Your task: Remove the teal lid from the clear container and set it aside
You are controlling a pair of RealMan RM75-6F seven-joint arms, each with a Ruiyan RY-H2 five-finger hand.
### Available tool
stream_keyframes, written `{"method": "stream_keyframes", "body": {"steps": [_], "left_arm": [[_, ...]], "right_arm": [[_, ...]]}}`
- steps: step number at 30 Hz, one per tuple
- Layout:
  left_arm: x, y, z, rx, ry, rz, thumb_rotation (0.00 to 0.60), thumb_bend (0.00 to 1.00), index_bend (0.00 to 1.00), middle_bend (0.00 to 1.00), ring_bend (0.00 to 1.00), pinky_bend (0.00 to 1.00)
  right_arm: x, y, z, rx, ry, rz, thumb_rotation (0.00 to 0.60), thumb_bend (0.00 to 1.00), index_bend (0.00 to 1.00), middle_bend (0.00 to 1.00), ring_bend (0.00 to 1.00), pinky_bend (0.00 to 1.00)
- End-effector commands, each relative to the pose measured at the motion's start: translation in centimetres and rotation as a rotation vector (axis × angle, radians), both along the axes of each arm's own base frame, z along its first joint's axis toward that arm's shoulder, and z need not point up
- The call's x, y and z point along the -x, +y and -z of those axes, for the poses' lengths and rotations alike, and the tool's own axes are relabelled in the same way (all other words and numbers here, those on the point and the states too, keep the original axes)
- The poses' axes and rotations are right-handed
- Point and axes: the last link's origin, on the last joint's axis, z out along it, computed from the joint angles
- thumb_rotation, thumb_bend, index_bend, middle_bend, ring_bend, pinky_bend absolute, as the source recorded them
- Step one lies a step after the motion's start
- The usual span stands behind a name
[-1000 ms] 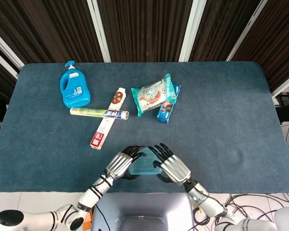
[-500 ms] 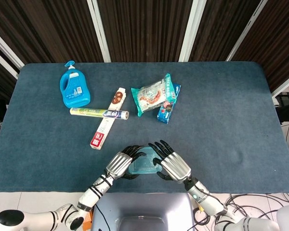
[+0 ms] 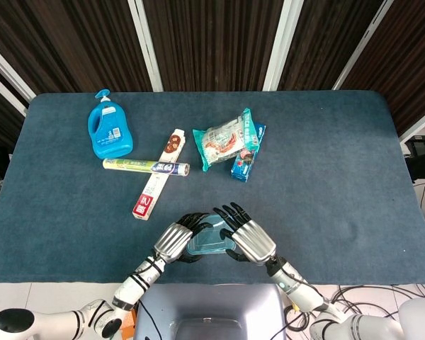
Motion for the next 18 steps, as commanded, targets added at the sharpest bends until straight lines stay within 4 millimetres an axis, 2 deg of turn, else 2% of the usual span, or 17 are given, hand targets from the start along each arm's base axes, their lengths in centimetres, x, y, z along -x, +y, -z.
{"method": "stream_keyframes", "body": {"steps": [1, 5, 12, 18], "left_arm": [[0.0, 0.0, 0.0, 0.000, 0.000, 0.000, 0.600, 0.27, 0.31, 0.33, 0.25, 0.17], [0.0, 0.0, -0.2, -0.001, -0.009, 0.000, 0.600, 0.27, 0.31, 0.33, 0.25, 0.17], [-0.1, -0.1, -0.5, 0.001, -0.014, 0.008, 0.600, 0.27, 0.31, 0.33, 0.25, 0.17], [-0.3, 0.0, -0.7, 0.005, -0.034, 0.000, 0.600, 0.27, 0.31, 0.33, 0.25, 0.16]], "right_arm": [[-0.1, -0.1, 0.0, 0.004, -0.005, -0.005, 0.600, 0.25, 0.51, 0.04, 0.00, 0.00], [-0.3, -0.5, 0.0, 0.018, -0.009, -0.013, 0.600, 0.25, 0.52, 0.05, 0.00, 0.00], [-0.7, -0.7, 1.3, -0.002, 0.003, -0.008, 0.600, 0.26, 0.54, 0.06, 0.00, 0.00], [-1.0, -0.4, 1.9, -0.014, -0.006, -0.021, 0.600, 0.31, 0.63, 0.10, 0.00, 0.00]]}}
